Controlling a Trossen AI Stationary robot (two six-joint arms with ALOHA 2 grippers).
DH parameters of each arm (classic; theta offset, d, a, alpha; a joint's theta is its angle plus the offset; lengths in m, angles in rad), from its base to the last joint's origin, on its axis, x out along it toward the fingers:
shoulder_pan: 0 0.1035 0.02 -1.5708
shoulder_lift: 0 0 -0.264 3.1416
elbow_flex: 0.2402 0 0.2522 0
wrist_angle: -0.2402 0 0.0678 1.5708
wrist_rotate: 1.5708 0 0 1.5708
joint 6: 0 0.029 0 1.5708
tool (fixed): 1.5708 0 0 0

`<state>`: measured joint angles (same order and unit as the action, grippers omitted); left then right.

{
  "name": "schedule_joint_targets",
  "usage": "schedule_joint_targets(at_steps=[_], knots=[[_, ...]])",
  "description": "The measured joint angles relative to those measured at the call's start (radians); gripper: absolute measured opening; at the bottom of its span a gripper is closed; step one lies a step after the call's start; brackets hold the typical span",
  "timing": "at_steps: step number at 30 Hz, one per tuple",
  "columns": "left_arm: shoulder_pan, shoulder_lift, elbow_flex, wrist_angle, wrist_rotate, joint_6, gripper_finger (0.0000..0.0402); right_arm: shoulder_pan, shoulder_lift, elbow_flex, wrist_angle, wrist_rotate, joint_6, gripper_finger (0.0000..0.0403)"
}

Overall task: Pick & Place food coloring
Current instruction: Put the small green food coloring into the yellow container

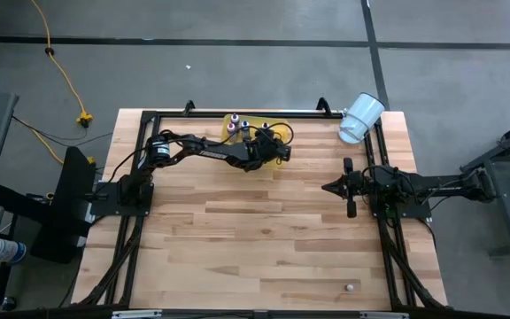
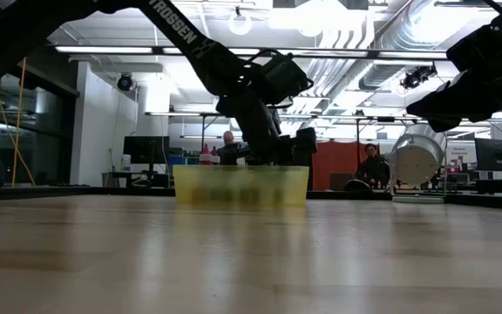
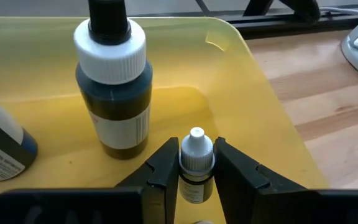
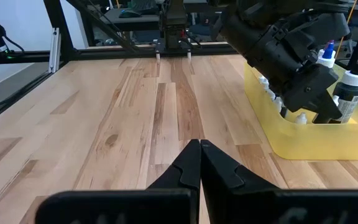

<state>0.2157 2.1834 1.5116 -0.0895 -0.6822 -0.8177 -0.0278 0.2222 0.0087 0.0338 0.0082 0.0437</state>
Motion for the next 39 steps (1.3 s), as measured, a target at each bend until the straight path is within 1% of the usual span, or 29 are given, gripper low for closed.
schedule_joint_targets(at_steps=[5,12,21,27,39], knots=[[0.000,0.000,0.000,-0.010,0.003,0.000,0.0085,0.000,0.000,0.000,0.000,0.000,0.000,0.0000],[0.000,0.000,0.000,-0.010,0.044,0.000,0.0085,0.000,0.000,0.000,0.000,0.000,0.000,0.0000],[0.000,0.000,0.000,-0.010,0.040,0.002,0.0086,0.000,0.000,0.000,0.000,0.000,0.000,0.0000],[0.000,0.000,0.000,-0.010,0.040,0.051,0.0086,0.000,0.000,0.000,0.000,0.000,0.000,0.0000],[0.000,0.000,0.000,-0.010,0.040,0.054,0.0086,0.000,0.000,0.000,0.000,0.000,0.000,0.0000]])
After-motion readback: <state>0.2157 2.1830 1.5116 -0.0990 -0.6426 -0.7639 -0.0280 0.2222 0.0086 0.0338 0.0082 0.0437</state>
